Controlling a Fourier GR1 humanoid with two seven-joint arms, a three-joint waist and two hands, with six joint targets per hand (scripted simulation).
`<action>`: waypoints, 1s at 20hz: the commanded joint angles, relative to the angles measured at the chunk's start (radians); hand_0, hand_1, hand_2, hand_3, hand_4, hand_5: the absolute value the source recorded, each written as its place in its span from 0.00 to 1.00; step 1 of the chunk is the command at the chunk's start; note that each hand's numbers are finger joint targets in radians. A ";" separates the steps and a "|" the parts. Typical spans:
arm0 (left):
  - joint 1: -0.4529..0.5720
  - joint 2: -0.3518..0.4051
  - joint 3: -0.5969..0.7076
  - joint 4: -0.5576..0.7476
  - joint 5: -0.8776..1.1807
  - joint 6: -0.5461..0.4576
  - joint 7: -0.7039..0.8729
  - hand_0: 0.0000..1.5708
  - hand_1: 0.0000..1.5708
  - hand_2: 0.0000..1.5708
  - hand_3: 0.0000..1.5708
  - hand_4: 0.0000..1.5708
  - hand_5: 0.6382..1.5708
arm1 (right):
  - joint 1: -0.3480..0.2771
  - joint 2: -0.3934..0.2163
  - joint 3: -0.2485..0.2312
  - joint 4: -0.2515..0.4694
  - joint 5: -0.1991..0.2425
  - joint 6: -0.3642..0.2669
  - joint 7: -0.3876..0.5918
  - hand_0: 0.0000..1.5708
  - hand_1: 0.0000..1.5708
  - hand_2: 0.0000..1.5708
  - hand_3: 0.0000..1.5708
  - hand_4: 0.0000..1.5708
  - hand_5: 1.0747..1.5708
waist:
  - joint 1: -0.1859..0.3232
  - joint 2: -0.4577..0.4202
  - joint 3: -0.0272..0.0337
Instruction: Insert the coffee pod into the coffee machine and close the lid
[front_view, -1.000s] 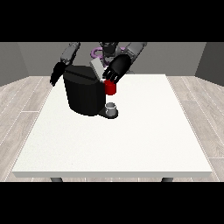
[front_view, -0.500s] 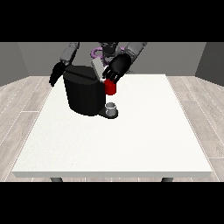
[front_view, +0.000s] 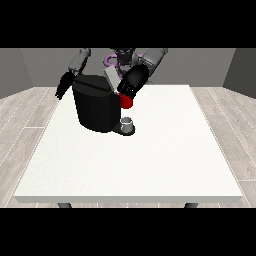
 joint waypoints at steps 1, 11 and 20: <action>0.035 -0.018 -0.048 -0.001 -0.047 0.029 -0.029 0.75 0.75 0.76 0.68 0.00 1.00 | 0.016 0.004 0.005 -0.013 0.003 -0.003 0.032 0.00 0.00 0.00 0.00 0.00 1.00 | -0.005 -0.028 -0.0001; -0.001 -0.039 -0.004 0.005 -0.030 0.081 -0.038 0.72 0.72 0.72 0.61 0.00 1.00 | -0.053 0.012 -0.019 -0.001 -0.005 -0.031 0.046 0.00 0.00 0.00 0.00 0.03 1.00 | 0.013 0.018 0.0000; -0.023 0.011 0.011 0.003 -0.038 0.103 -0.101 0.78 0.78 0.77 0.62 0.00 1.00 | -0.023 -0.008 0.001 0.009 0.024 -0.019 -0.014 0.00 0.00 0.00 0.00 0.14 1.00 | -0.003 0.061 0.0002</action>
